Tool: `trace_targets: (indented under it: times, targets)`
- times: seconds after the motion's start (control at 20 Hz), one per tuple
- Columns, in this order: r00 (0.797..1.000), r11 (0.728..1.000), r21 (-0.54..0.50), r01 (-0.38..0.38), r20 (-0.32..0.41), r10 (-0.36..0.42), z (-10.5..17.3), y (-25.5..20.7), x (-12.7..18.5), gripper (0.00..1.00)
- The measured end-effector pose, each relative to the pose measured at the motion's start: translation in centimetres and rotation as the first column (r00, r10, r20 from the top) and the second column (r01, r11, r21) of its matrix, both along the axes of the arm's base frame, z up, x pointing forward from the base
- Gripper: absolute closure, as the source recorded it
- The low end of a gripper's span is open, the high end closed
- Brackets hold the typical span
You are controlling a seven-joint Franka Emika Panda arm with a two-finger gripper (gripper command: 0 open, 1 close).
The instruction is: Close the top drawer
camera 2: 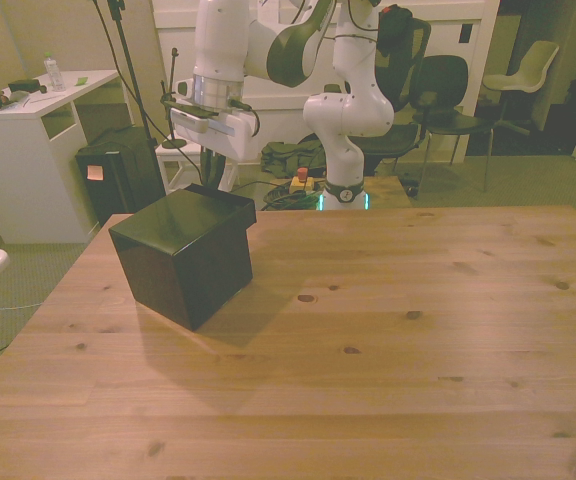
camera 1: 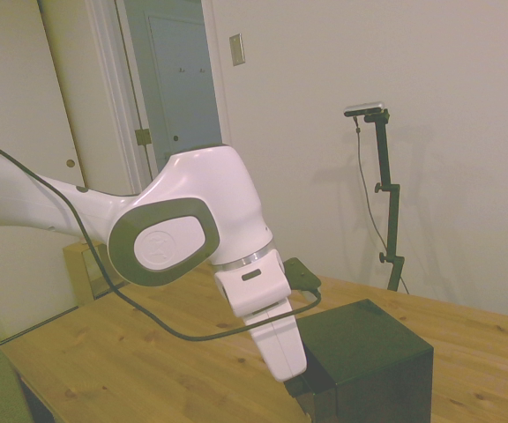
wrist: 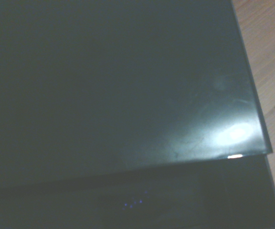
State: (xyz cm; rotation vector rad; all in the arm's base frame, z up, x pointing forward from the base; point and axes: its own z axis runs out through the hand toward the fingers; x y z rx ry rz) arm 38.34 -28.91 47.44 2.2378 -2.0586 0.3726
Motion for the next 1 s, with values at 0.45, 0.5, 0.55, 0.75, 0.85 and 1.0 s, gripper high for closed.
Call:
trace_targets:
  times: [0.45,0.5,0.55,0.75,0.85,1.0]
  targets:
    - [1.000,0.999,-0.024,-0.022,0.013,0.022,0.3,-0.6,1.1,1.00]
    - [1.000,0.999,-0.026,-0.023,0.013,0.024,0.4,-0.7,1.2,1.00]
    - [1.000,0.999,-0.029,-0.024,0.015,0.025,0.4,-0.8,1.2,1.00]
    - [0.999,0.999,-0.041,-0.026,0.021,0.027,0.7,-1.5,1.4,1.00]
    - [0.999,0.999,-0.044,-0.026,0.024,0.027,0.8,-1.7,1.4,1.00]
    - [0.999,0.999,-0.047,-0.027,0.025,0.028,0.9,-2.0,1.3,1.00]
